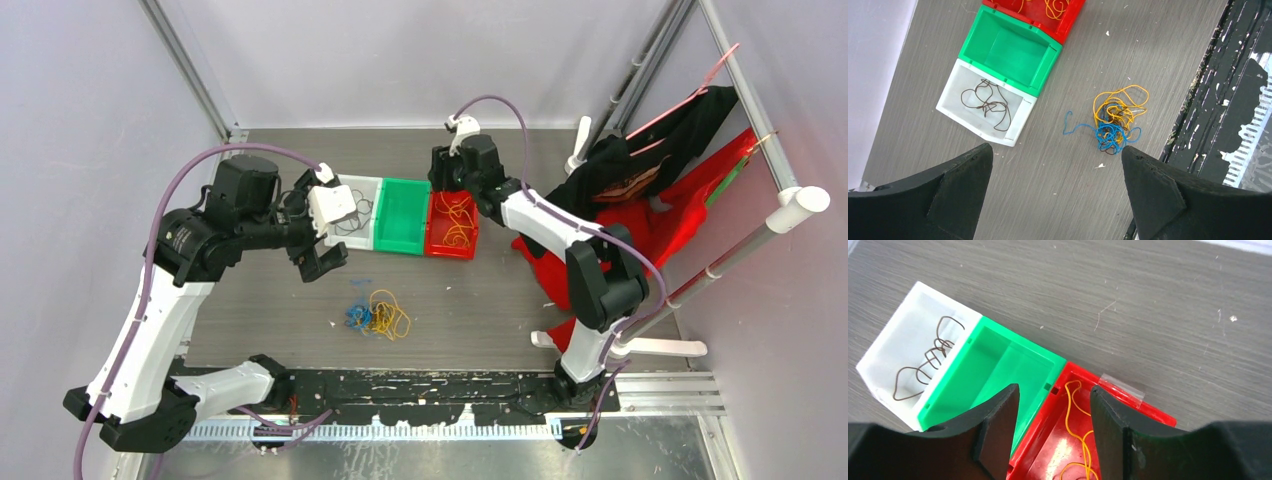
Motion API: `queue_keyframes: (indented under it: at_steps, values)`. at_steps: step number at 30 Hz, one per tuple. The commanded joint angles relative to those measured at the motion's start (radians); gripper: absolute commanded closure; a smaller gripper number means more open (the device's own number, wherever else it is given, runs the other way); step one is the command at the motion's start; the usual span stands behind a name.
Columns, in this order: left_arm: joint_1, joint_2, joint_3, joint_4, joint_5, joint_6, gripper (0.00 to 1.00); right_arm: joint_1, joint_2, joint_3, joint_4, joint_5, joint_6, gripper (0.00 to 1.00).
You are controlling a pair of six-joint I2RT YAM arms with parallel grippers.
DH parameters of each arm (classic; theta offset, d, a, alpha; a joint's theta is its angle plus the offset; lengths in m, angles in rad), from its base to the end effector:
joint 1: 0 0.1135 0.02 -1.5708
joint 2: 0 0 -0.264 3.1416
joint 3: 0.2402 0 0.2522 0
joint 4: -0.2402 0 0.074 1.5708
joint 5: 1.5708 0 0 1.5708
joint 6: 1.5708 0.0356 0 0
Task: Untangle the cables
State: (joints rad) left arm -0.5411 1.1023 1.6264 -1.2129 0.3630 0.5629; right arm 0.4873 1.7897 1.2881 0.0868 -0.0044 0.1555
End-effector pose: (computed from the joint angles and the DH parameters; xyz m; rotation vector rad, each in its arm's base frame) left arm 0.1355 -0.0962 0.4554 1.3326 1.7957 -0.3974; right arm 0.3722 0.1974 0.2619 -0.3348 1.9819 0.4184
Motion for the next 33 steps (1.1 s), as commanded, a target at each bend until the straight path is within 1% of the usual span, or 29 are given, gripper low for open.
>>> queue_keyframes:
  at_steps: [1,3,11,14,16,19,22,26,28,31,33]
  values:
    - [0.001,-0.014,0.019,0.01,0.013,0.015,0.0,0.004,-0.101,0.042,-0.095,0.053,-0.022,0.41]
    - [0.001,-0.015,0.016,0.007,0.013,0.009,0.0,0.004,-0.154,-0.011,-0.11,0.073,0.003,0.4]
    - [0.001,0.011,0.025,-0.015,0.034,-0.02,0.01,0.023,-0.393,-0.313,-0.137,0.089,0.042,0.38]
    - [0.001,0.016,0.029,-0.016,0.038,-0.024,0.01,0.029,-0.446,-0.39,-0.132,0.055,0.052,0.41]
    - [0.001,0.015,0.029,-0.016,0.04,-0.024,0.01,0.035,-0.463,-0.422,-0.129,0.05,0.057,0.44]
    - [0.001,0.012,0.026,-0.016,0.038,-0.021,0.01,0.035,-0.45,-0.445,-0.108,0.063,0.062,0.54]
    - [0.001,0.008,0.026,-0.015,0.035,-0.021,0.01,0.038,-0.408,-0.422,-0.1,0.087,0.05,0.63]
    - [0.0,-0.001,0.022,-0.018,0.031,-0.018,0.01,0.039,-0.359,-0.379,-0.075,0.113,0.022,0.71]
    - [0.0,-0.004,0.02,-0.021,0.028,-0.012,0.01,0.04,-0.336,-0.356,-0.069,0.124,0.005,0.74]
    - [0.001,-0.007,0.019,-0.023,0.026,-0.009,0.01,0.04,-0.294,-0.322,-0.066,0.12,-0.012,0.77]
    - [0.001,-0.007,0.02,-0.02,0.025,-0.009,0.0,0.042,-0.269,-0.302,-0.061,0.113,-0.017,0.82]
